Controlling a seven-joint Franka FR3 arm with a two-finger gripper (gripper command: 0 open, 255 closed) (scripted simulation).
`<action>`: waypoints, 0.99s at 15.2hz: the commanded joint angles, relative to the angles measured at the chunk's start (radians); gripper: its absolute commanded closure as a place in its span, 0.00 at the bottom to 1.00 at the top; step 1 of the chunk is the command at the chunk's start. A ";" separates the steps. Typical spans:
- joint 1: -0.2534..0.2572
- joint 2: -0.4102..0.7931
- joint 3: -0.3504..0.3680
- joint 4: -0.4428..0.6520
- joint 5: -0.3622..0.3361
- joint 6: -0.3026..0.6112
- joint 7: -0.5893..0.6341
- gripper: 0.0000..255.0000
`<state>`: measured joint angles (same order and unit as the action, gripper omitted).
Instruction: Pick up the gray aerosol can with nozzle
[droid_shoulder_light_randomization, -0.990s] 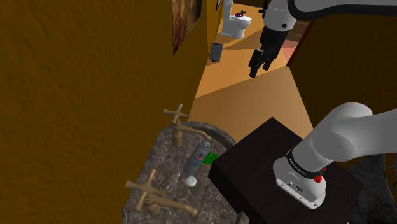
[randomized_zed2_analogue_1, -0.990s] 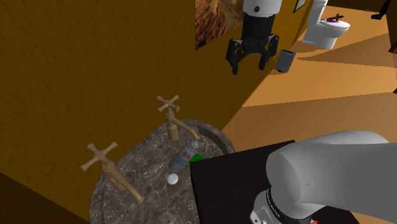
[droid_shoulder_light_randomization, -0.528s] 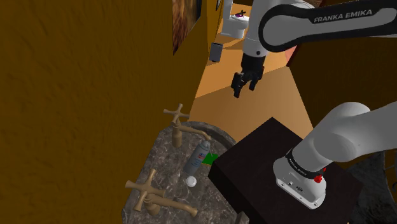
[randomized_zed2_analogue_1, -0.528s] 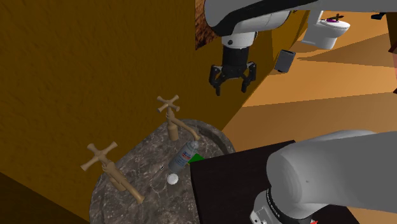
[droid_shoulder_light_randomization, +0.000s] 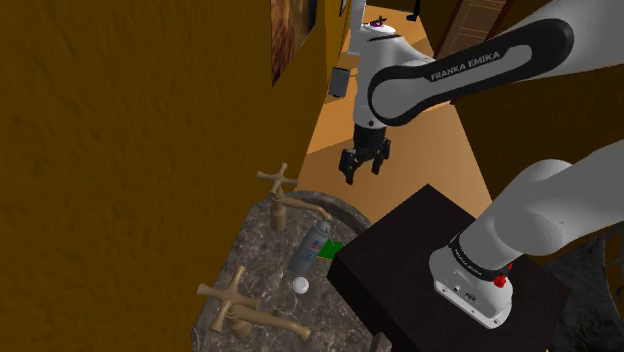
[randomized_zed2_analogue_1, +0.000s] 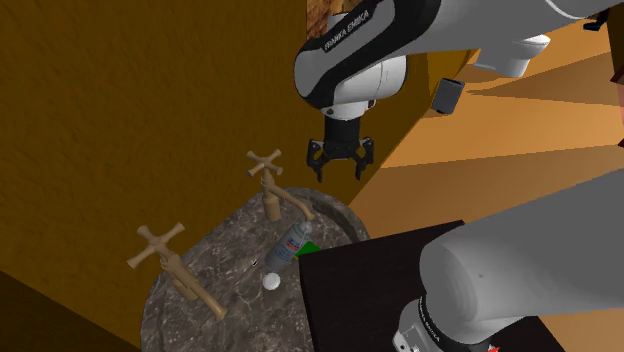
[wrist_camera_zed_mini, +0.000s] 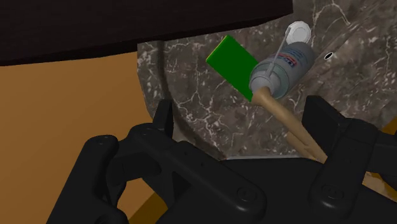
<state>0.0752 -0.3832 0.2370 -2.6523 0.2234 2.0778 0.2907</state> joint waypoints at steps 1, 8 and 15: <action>0.009 0.067 0.021 -0.007 0.026 0.056 0.035 0.00; 0.042 0.349 0.081 0.026 0.094 0.247 0.142 0.00; 0.074 0.597 0.102 0.089 0.125 0.396 0.205 0.00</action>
<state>0.1460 0.1914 0.3376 -2.5681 0.3469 2.4557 0.4923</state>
